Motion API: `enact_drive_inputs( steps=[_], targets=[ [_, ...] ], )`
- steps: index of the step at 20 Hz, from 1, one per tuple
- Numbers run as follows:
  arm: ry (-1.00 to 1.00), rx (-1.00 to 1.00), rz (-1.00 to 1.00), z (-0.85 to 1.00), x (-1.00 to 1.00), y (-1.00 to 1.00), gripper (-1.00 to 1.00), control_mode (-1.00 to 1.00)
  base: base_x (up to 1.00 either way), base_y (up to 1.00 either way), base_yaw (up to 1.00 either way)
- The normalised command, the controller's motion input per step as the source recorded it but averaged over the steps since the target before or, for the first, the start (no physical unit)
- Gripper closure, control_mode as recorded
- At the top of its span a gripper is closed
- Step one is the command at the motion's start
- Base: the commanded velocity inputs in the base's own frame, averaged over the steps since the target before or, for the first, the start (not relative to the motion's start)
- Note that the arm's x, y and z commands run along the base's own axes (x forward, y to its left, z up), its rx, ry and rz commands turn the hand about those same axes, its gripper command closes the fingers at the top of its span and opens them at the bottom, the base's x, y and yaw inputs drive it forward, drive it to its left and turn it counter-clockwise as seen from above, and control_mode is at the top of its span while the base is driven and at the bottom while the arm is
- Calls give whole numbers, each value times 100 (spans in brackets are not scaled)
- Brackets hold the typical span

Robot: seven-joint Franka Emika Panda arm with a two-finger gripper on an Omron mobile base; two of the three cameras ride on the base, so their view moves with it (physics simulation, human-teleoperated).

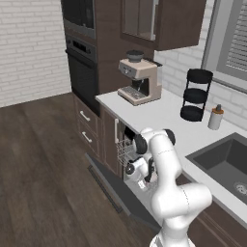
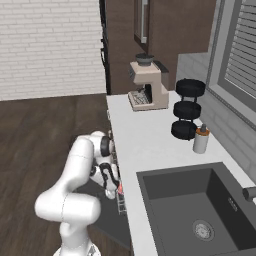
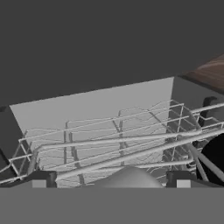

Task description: Pick up the cup and bowl from the counter, place them in the dishwasher, and close the dishwasher door.

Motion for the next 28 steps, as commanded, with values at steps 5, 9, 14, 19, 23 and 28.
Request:
enact_drive_inputs(
  steps=[5,9,14,19,23,28],
  targets=[
    [2,-13,21,-1,67,-73,-100,-100,0,0,0],
    [-1,-6,14,17,13,-19,-100,-100,0,0,0],
    [0,-1,0,91,-53,82,-100,-100,0,0,0],
    [6,0,0,100,-77,100,-100,-100,0,0,0],
    [2,0,0,100,-64,99,-100,-100,0,0,0],
    [4,3,0,100,-45,89,-100,-100,0,0,0]
  ],
)
